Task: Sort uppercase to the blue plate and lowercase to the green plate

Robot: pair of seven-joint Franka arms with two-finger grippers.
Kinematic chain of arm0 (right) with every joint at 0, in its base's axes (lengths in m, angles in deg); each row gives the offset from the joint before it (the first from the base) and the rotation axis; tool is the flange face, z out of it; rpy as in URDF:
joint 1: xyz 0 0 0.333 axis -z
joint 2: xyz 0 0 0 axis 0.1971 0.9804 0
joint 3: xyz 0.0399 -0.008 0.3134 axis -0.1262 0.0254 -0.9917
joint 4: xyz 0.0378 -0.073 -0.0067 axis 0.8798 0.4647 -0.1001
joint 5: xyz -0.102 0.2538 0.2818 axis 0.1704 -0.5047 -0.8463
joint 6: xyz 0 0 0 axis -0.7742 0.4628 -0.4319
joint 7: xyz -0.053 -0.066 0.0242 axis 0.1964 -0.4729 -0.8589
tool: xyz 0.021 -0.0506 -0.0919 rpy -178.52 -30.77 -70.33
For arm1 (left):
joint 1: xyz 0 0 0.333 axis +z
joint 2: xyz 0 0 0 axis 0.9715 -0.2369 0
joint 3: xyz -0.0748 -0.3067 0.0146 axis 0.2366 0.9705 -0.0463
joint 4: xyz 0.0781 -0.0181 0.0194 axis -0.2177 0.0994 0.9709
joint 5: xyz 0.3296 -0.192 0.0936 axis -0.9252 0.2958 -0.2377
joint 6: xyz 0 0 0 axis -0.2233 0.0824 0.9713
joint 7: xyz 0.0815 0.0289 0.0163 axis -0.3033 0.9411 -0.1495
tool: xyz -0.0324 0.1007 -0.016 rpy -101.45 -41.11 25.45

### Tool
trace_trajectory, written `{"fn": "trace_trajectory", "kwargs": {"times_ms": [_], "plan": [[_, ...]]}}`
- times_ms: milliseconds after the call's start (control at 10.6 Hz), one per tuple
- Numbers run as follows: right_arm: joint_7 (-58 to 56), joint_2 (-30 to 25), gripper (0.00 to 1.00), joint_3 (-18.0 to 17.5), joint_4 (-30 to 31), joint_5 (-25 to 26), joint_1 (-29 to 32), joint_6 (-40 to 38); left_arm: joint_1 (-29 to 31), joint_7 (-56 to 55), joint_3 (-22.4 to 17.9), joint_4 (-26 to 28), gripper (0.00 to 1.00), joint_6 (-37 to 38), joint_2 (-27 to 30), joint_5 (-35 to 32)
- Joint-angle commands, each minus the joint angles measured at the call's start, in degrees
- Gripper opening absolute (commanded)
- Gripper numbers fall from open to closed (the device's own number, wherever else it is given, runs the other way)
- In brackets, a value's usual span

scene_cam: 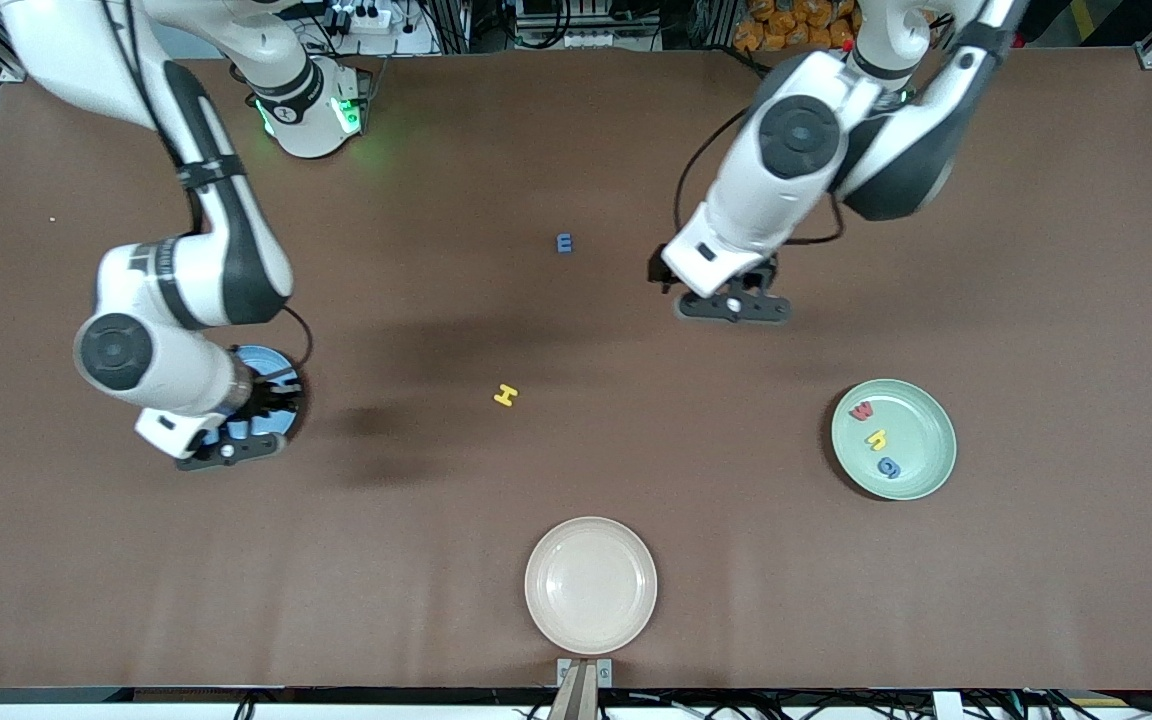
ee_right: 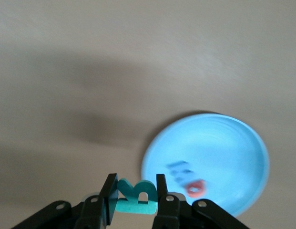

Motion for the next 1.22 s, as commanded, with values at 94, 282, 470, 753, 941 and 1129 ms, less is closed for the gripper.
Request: {"fn": "trace_trajectory", "kwargs": {"times_ms": [94,282,470,753,941,1129], "plan": [[-7.41,-1.09,0.00,-1.21,3.61,0.43,4.88,-0.24,-4.72,-12.99,3.80,4.59,1.00,-4.57,-1.69,-4.57],[-7.94,-1.00,0.00,-1.21,5.45,1.48,5.94,-0.15,-10.88,-20.46,2.49,4.41,1.00,-7.98,-5.38,-5.55],[-8.12,-1.09,0.00,-1.21,6.77,1.57,6.55,-0.24,-17.03,-23.90,0.20,4.24,1.00,-9.14,-8.72,-7.47],[-11.27,-1.09,1.00,-1.29,7.48,1.57,8.92,0.02,-21.88,-33.11,0.20,3.88,1.00,-12.47,-13.90,-11.69],[-12.07,-1.09,1.00,-1.21,7.39,1.57,9.02,0.02,-22.85,-38.13,0.28,3.88,1.00,-18.33,-17.94,-14.50],[-12.07,-1.09,1.00,-1.21,7.13,1.57,8.93,0.11,-24.00,-43.85,0.20,3.89,1.00,-23.45,-21.73,-19.41]]}}
